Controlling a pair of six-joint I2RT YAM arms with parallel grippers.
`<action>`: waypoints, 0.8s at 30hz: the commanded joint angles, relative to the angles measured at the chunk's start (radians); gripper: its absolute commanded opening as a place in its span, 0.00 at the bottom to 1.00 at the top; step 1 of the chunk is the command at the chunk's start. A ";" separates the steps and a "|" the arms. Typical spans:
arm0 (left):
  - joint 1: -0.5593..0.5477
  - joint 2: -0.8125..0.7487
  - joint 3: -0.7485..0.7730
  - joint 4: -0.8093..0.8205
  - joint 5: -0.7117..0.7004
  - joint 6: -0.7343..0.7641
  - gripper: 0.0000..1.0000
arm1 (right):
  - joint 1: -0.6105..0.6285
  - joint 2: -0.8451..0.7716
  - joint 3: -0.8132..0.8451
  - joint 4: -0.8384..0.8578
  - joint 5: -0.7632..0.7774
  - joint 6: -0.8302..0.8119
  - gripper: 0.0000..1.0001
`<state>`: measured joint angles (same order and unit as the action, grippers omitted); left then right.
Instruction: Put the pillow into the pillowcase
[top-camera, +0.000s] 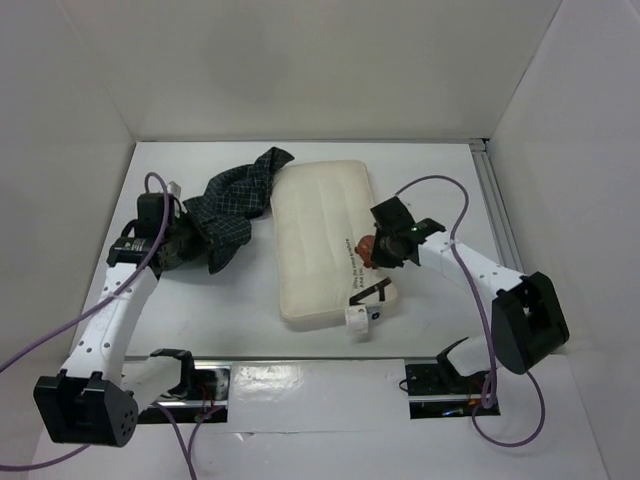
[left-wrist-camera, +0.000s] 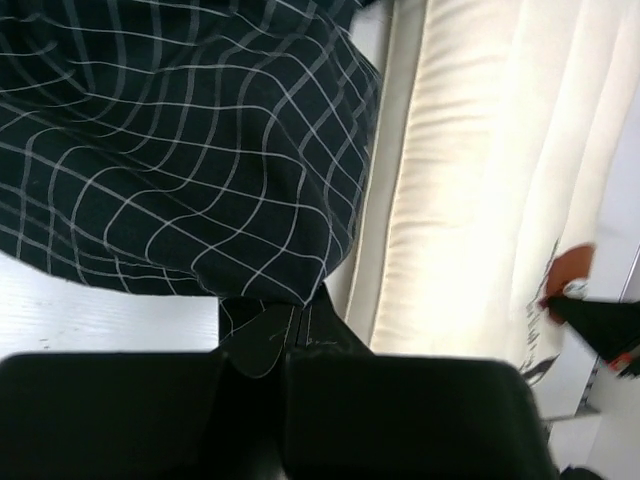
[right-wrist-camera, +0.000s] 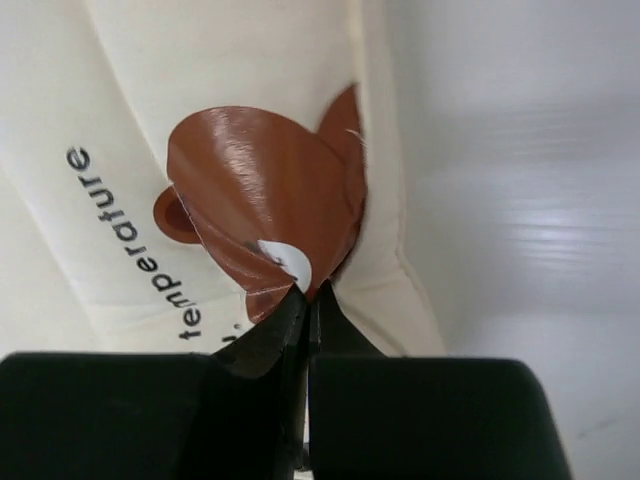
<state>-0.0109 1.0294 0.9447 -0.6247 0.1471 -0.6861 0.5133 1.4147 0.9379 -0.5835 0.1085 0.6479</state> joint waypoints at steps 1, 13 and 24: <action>-0.070 0.026 0.039 0.019 -0.009 0.005 0.00 | -0.113 -0.089 0.079 -0.172 0.314 0.087 0.00; -0.514 0.438 0.236 0.016 0.272 0.177 0.51 | -0.253 -0.116 0.261 -0.155 0.289 -0.091 0.95; -0.240 0.362 0.227 -0.184 -0.188 0.027 0.78 | 0.189 0.073 0.308 -0.030 0.117 -0.218 1.00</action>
<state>-0.3500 1.4719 1.2057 -0.7403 0.0860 -0.5831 0.6167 1.4425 1.2404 -0.6880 0.3336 0.4828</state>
